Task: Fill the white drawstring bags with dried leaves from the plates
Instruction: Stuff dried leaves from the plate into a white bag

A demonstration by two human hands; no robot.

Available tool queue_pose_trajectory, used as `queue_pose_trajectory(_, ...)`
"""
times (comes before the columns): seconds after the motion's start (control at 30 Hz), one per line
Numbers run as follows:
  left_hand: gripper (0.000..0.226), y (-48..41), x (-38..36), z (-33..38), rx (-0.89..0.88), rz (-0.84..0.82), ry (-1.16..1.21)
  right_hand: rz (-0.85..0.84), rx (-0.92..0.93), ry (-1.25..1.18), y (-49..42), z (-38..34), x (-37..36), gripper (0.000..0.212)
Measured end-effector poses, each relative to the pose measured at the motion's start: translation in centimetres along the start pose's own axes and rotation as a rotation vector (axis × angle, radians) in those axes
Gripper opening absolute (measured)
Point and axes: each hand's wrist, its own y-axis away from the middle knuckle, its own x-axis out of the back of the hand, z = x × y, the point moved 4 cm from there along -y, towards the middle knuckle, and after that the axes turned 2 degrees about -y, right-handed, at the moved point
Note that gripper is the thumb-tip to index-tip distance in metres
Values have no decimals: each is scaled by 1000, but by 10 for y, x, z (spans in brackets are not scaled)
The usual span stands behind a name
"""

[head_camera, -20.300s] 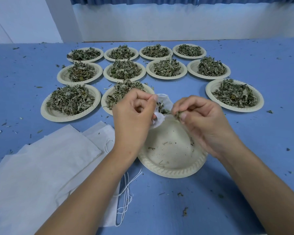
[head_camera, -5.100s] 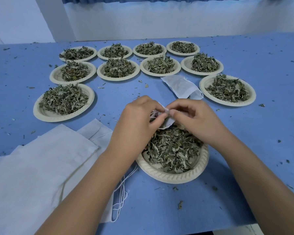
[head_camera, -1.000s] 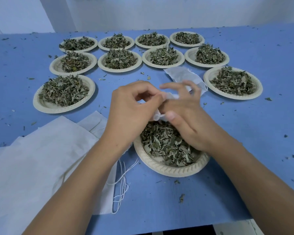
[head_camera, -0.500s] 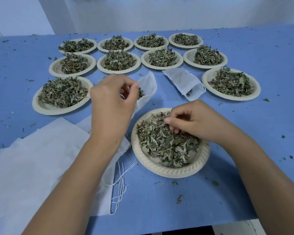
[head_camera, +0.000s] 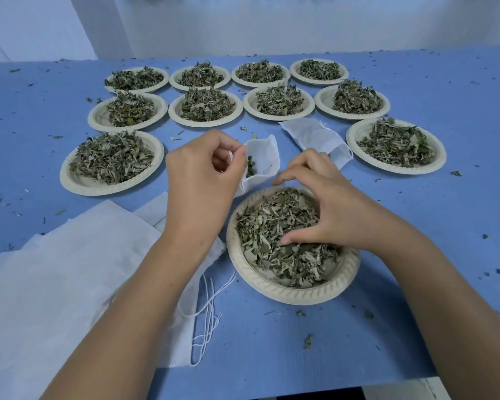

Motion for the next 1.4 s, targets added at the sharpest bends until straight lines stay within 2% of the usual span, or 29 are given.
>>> queue_pose_trajectory(0.03, 10, 1, -1, 0, 6, -8, 6, -36, -24, 12, -1, 1, -2, 72)
queue_pose_trajectory(0.1, 11, 2, -3, 0, 9, -24, 16, -90, -35, 12, -2, 2, -8, 61)
queue_pose_trajectory(0.23, 12, 1, -3, -1, 3, -27, 30, -22, 37, -49, -3, -1, -6, 26)
queue_pose_trajectory(0.33, 12, 2, -4, -2, 8, -37, 51, 30, 60, -125, 0, -1, 2, 17)
queue_pose_trajectory(0.63, 14, 4, -9, -3, -8, -101, 77, 119, 88, -450, 6, 0, 18, 12)
queue_pose_trajectory(0.73, 12, 5, -14, -4, -8, -174, 51, 243, 158, -645, 7, 0, 26, 20)
queue_pose_trajectory(0.8, 12, 7, -18, -4, -14, -223, 35, 357, 184, -757, 7, 2, 29, 17)
queue_pose_trajectory(0.93, 13, 11, -22, -1, -39, -255, 96, 504, 155, -883, 6, 1, 23, 23)
queue_pose_trajectory(1.13, 14, 11, -22, 0, -41, -225, 182, 567, 101, -624, 5, 0, 13, 21)
queue_pose_trajectory(1.3, 15, 13, -22, 2, -60, -210, 202, 480, 199, -152, 2, -8, 6, 14)
queue_pose_trajectory(1.4, 14, 14, -24, 2, -88, -205, 137, 434, 180, -214, 3, -7, 8, 26)
